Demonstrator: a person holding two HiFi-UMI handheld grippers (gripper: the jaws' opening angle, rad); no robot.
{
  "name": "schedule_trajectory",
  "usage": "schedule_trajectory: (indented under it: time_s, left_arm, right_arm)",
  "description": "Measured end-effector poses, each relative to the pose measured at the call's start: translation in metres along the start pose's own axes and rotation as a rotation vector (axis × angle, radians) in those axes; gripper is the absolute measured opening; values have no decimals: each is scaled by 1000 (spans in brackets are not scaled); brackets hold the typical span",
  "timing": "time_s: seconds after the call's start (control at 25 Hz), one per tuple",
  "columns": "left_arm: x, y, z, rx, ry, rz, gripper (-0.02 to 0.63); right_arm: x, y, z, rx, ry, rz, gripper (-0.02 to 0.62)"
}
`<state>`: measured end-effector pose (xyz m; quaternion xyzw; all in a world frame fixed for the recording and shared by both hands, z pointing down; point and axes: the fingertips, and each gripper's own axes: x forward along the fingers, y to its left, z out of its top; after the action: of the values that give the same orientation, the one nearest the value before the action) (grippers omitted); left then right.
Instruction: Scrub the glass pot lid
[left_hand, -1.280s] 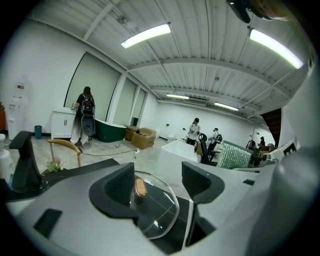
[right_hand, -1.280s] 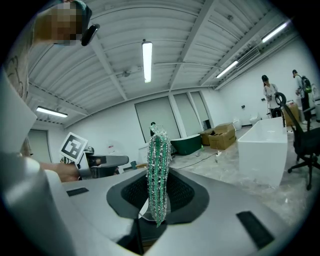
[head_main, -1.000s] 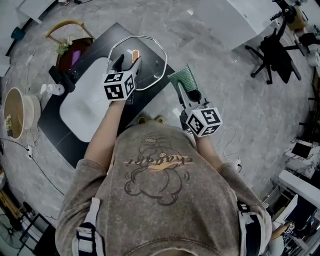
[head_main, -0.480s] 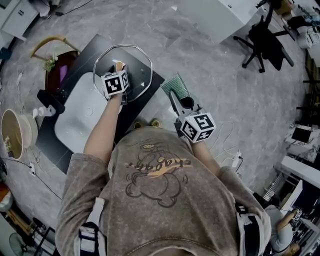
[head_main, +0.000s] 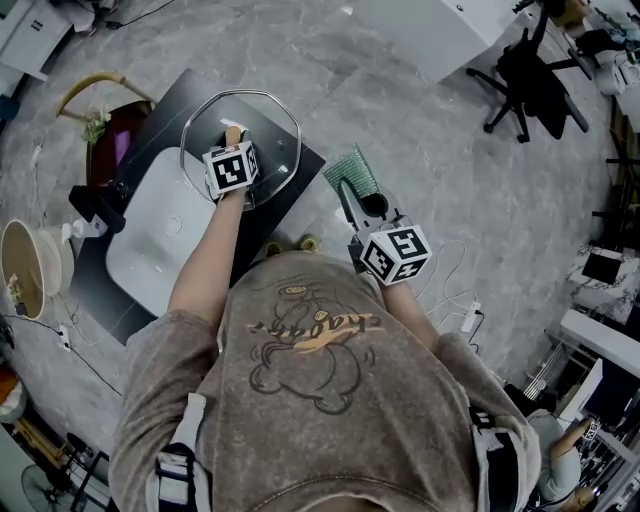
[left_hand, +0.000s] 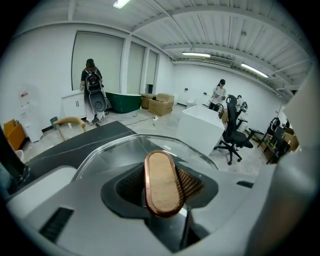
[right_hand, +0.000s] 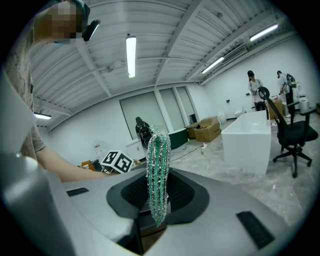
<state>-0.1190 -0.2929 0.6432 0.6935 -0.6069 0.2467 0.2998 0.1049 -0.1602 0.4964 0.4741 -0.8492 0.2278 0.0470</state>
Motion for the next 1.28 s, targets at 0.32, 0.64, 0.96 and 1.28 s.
schedule_trajectory:
  time_s: [0.32, 0.64, 0.96, 1.28]
  left_arm:
    - [-18, 2, 0, -30, -7, 17, 173]
    - [-88, -14, 36, -73, -149, -121, 173]
    - [-142, -36, 44, -380, -221, -429, 173]
    - [-186, -65, 67, -686, -295, -792, 172]
  right_arm:
    - [-3, -9, 3, -3, 6, -2, 87]
    - [-3, -17, 11, -8, -13, -1, 87]
    - [-5, -21, 20, -18, -40, -12, 87]
    - [-12, -10, 29, -28, -65, 20, 87]
